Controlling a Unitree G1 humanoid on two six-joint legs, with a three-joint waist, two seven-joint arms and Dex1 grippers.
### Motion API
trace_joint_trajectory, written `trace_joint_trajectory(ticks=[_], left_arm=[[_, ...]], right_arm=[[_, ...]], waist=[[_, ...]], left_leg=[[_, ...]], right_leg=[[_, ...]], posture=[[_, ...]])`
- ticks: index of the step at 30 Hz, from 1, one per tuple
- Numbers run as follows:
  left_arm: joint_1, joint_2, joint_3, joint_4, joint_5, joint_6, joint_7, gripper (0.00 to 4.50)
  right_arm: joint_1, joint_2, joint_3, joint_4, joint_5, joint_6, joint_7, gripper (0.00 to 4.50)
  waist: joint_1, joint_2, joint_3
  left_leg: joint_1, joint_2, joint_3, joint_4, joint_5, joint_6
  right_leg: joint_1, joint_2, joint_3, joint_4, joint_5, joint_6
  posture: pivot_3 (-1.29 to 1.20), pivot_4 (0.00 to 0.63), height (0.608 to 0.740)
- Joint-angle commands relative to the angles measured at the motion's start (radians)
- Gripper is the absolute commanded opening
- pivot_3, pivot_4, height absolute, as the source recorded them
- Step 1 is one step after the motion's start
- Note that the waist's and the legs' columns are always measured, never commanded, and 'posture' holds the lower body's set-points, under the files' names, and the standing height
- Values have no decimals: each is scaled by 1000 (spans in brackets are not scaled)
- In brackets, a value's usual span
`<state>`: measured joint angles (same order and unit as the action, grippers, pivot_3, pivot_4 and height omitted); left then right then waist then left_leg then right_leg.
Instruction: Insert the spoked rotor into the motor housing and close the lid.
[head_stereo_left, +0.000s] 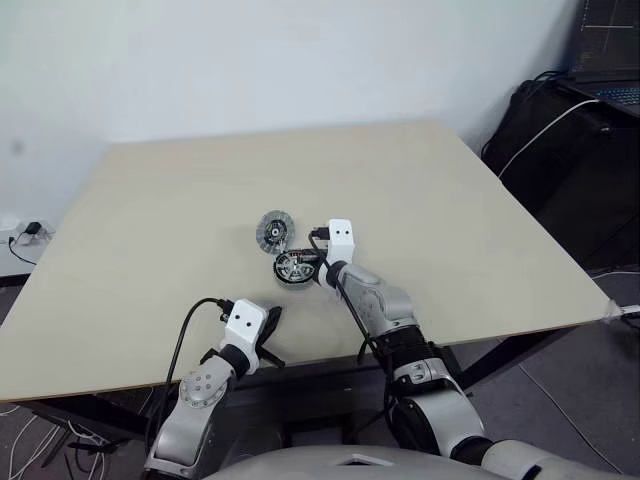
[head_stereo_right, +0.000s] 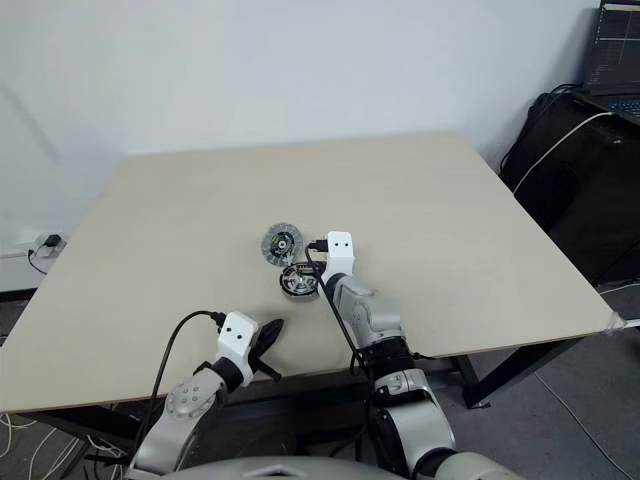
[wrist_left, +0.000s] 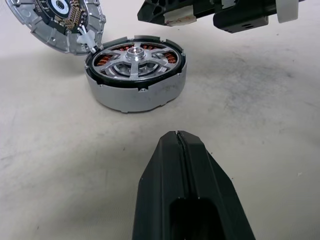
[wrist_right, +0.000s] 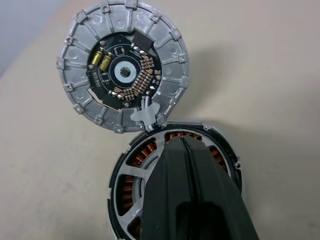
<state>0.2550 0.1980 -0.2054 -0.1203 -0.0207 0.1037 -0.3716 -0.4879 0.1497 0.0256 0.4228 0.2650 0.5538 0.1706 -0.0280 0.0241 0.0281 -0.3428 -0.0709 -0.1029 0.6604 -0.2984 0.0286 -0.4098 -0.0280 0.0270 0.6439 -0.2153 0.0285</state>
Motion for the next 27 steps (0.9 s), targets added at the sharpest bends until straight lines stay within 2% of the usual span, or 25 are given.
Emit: trace_joint_trajectory(ticks=[1,7,13,22,27], left_arm=[[-15,-2,5,-25,-10,-11,-1,0],[-16,-1,6,-21,-10,-11,-1,0],[-24,-3,0,-14,-7,-12,-1,0],[-3,-8,5,-25,-7,-17,13,0],[5,-10,8,-29,-8,-20,20,0]], right_arm=[[-3,5,-5,-117,35,-30,52,22],[12,-59,110,-175,-96,-94,59,22],[-42,-79,231,-72,-234,-153,62,22],[-113,-56,234,159,-280,-200,67,22],[-127,-60,220,253,-290,-126,67,22]], waist=[[0,0,0],[0,0,0],[-2,0,0],[1,-1,0],[0,0,-1]], left_leg=[[0,0,0,0,0,0],[0,0,0,0,0,0],[0,0,0,0,1,-1],[0,0,0,0,1,-2],[1,0,0,0,1,-2]], right_leg=[[0,0,0,0,0,0],[0,0,0,0,-1,2],[0,0,0,1,-1,1],[0,1,0,1,0,-1],[0,1,0,1,1,-1]], posture=[[0,0,740],[0,0,740],[0,0,740],[0,0,740],[0,0,740]])
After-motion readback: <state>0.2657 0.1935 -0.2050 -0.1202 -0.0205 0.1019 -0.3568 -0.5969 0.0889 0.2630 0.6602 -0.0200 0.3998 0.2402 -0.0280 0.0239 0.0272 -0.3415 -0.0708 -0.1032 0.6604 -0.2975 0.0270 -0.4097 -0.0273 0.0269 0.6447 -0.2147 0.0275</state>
